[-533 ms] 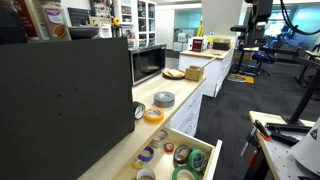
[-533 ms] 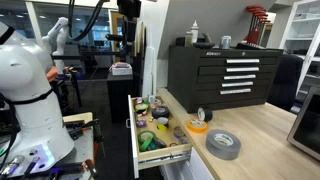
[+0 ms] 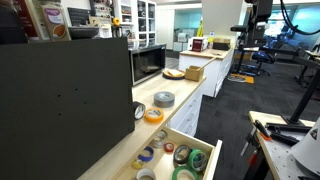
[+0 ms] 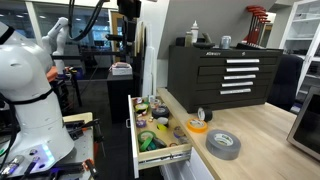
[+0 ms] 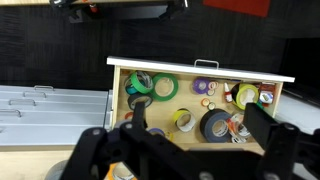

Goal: Remove the small green tape from the drawer and put it on top of the orange one on the countertop

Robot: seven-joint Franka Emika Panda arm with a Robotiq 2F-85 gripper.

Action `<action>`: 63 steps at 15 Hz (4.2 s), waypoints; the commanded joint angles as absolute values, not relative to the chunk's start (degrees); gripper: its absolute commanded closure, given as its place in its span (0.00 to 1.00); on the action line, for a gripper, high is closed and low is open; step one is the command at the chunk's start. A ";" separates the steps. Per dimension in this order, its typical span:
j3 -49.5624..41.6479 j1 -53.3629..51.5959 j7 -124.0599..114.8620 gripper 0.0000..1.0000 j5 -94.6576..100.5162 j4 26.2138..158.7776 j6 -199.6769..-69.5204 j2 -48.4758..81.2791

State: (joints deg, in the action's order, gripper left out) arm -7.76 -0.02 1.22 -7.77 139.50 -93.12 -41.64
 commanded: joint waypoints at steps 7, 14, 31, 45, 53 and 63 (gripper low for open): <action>-6.75 1.39 1.95 0.00 -8.39 139.34 -92.87 -41.45; -5.70 1.38 1.45 0.00 -7.65 140.22 -95.02 -41.07; -2.26 0.14 1.56 0.00 -7.50 144.70 -105.82 -37.27; -1.07 -0.03 1.17 0.00 -6.99 146.11 -109.00 -33.95; 2.81 -1.42 -0.63 0.00 -6.82 153.23 -124.14 -27.31; 7.50 -2.41 -3.58 0.00 -1.11 154.28 -149.24 -10.74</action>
